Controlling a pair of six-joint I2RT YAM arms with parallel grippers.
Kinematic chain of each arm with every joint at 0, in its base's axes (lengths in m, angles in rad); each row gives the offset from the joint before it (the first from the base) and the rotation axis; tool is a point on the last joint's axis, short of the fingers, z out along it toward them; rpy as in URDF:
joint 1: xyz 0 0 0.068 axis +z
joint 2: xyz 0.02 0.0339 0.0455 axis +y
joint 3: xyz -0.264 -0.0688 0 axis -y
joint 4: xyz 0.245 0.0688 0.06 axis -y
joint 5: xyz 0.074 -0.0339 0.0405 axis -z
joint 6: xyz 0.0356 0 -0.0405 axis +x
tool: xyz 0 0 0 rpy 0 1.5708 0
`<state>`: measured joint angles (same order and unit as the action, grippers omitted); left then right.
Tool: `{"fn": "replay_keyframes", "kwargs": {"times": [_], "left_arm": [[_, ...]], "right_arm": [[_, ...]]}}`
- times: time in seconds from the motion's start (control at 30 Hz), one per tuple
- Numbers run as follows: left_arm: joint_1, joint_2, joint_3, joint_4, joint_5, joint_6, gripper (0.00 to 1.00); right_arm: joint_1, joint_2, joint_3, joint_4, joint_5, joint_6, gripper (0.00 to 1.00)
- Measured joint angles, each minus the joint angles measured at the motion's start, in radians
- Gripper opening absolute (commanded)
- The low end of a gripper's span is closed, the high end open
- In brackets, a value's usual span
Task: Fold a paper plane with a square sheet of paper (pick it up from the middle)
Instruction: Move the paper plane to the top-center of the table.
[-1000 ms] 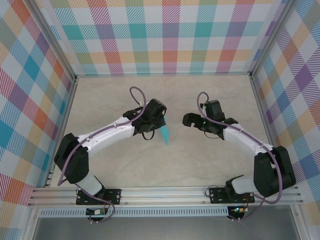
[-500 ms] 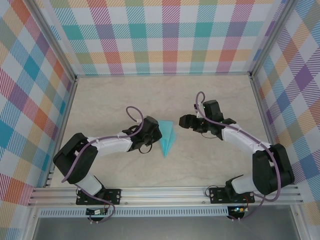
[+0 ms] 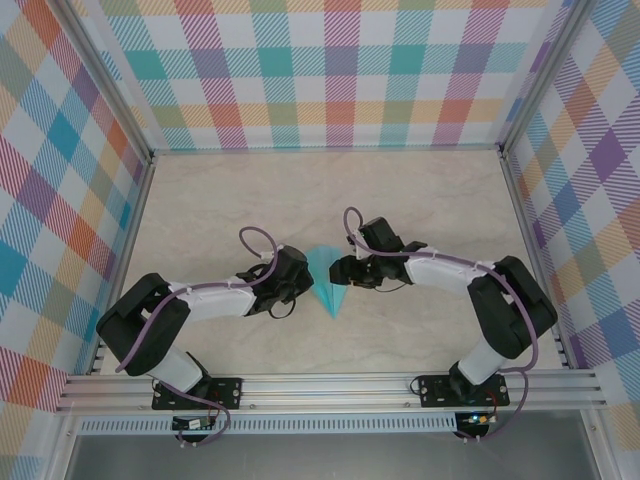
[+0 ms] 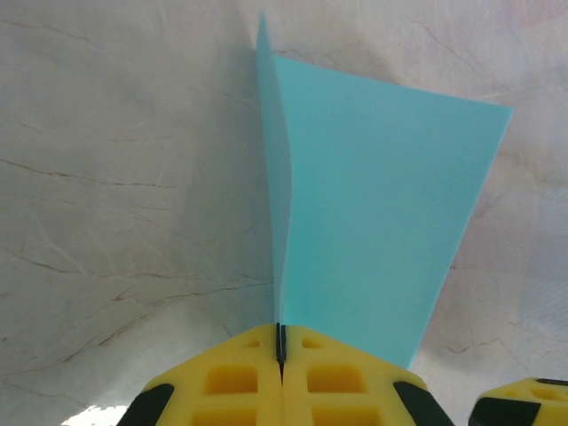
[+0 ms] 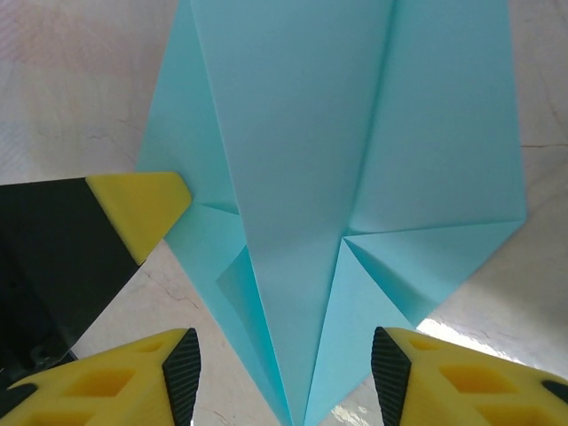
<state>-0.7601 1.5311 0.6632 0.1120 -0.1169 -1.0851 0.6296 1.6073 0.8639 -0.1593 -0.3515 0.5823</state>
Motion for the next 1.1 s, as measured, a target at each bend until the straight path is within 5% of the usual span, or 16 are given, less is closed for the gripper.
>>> {"fn": "replay_keyframes", "kwargs": {"times": [0.53,1.1], "left_arm": [[0.000,-0.001,-0.001,0.000,0.001,0.000,0.00],[0.000,-0.001,0.000,0.023,0.015,0.001,0.00]], "right_arm": [[0.001,0.116,0.059,-0.029,-0.029,-0.048,0.68],[0.045,0.130,0.062,-0.021,-0.133,-0.039,0.55]]}}
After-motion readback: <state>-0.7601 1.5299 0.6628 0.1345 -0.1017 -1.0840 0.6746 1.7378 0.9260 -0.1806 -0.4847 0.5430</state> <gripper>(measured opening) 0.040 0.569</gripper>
